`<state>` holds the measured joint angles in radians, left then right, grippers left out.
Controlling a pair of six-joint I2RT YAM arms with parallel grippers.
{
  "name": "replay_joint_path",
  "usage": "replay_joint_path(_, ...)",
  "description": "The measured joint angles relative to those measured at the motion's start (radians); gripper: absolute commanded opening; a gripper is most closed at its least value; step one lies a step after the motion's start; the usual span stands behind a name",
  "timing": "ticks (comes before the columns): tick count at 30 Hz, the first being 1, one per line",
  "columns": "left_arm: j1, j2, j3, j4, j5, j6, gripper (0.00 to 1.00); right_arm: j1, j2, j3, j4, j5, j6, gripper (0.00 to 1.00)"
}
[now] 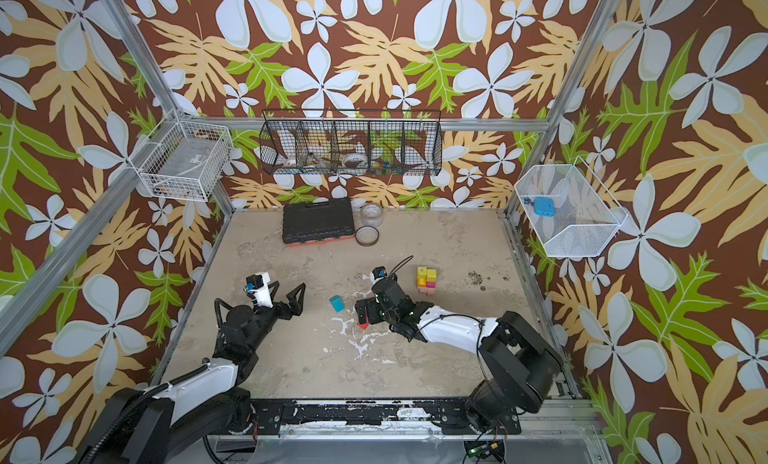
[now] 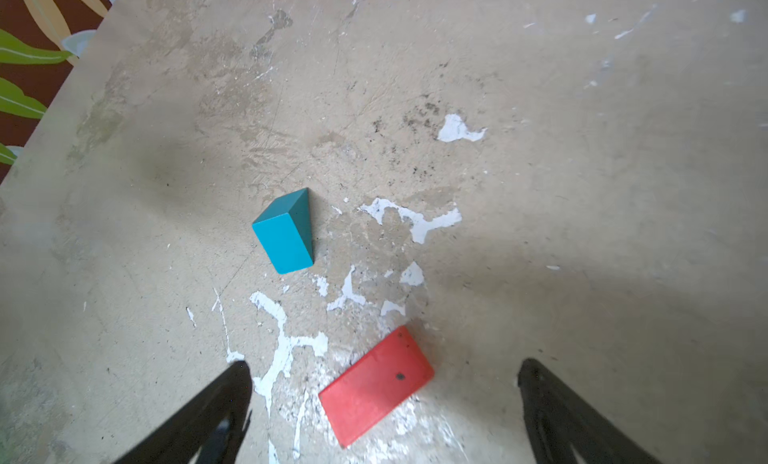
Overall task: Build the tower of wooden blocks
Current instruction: 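Move the right gripper to the red block and grasp it, then lift the red block with the right gripper and carry it over the tower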
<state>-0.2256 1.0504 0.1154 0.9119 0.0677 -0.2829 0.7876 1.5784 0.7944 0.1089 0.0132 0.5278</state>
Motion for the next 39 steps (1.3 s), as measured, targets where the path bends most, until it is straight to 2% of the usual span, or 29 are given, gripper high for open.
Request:
replay_joint_path(6, 0.0, 0.034, 0.019, 0.005, -0.007, 0.0, 1.0, 0.003, 0.139, 0.071, 0.002, -0.046, -0.027, 0.97)
replay_joint_path(11, 0.0, 0.052, 0.032, 0.004, -0.006, 0.0, 1.0, 0.002, 0.193, 0.103, 0.003, -0.061, -0.047, 0.91)
replay_joint_path(18, 0.0, 0.06, 0.037, 0.004, -0.006, 0.0, 1.0, 0.02, 0.19, 0.073, 0.029, -0.088, -0.06, 0.79)
replay_joint_path(26, 0.0, 0.064, 0.04, 0.003, -0.004, 0.0, 1.0, 0.063, 0.139, 0.015, 0.022, -0.086, -0.045, 0.76)
replay_joint_path(32, 0.0, 0.065, 0.041, 0.004, -0.003, 0.0, 1.0, 0.117, 0.141, 0.031, -0.02, -0.006, -0.034, 0.76)
replay_joint_path(39, 0.0, 0.069, 0.042, 0.003, -0.002, -0.002, 1.0, 0.193, 0.205, 0.124, -0.122, 0.152, -0.011, 0.75)
